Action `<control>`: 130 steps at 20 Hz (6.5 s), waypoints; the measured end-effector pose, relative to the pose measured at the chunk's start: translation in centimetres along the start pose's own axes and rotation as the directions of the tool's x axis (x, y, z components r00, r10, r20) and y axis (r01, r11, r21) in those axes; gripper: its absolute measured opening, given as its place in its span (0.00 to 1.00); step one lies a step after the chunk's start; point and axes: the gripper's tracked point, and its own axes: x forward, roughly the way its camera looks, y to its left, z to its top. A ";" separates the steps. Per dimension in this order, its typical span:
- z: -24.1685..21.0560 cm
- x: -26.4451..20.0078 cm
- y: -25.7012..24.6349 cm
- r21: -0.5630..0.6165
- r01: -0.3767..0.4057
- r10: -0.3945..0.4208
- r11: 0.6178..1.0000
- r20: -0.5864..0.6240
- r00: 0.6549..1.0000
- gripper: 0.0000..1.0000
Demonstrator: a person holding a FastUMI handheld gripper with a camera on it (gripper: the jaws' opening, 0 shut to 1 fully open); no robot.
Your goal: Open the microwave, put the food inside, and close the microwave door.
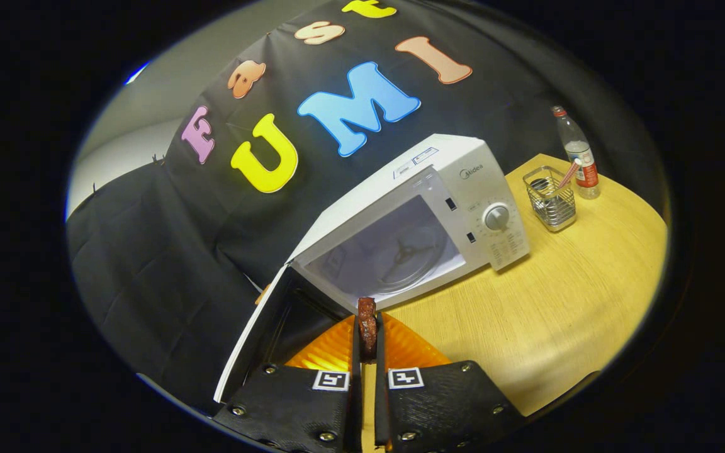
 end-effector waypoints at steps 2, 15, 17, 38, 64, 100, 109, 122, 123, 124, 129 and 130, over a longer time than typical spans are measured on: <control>0.4 1.7 0.1 -0.011 -0.003 0.003 1.000 0.008 1.000 0.08; 1.3 13.5 -1.6 -0.024 0.020 -0.019 1.000 0.036 0.999 0.08; 1.7 14.9 -1.8 -0.038 0.026 -0.024 0.999 0.046 0.999 0.08; 2.9 22.6 -8.9 -0.195 0.270 -0.245 0.943 0.141 0.959 0.46; 2.3 1.4 7.7 -0.464 0.118 -0.012 0.878 0.225 0.974 0.64; -21.7 -5.2 22.0 -0.551 -0.274 0.259 0.788 -0.106 0.960 0.64; -21.4 -3.2 17.3 -0.562 -0.176 0.149 0.808 -0.094 0.984 0.02; -14.4 -2.9 9.3 -0.561 0.002 -0.009 0.828 -0.009 1.000 0.02; -13.6 -2.8 8.5 -0.553 0.020 -0.023 0.833 0.001 1.000 0.02; -12.9 -2.8 7.7 -0.545 0.038 -0.038 0.838 0.011 0.999 0.02; -9.7 -2.2 4.2 -0.515 0.104 -0.093 0.851 0.047 0.995 0.02; -9.1 -2.1 3.6 -0.510 0.117 -0.104 0.852 0.054 0.993 0.02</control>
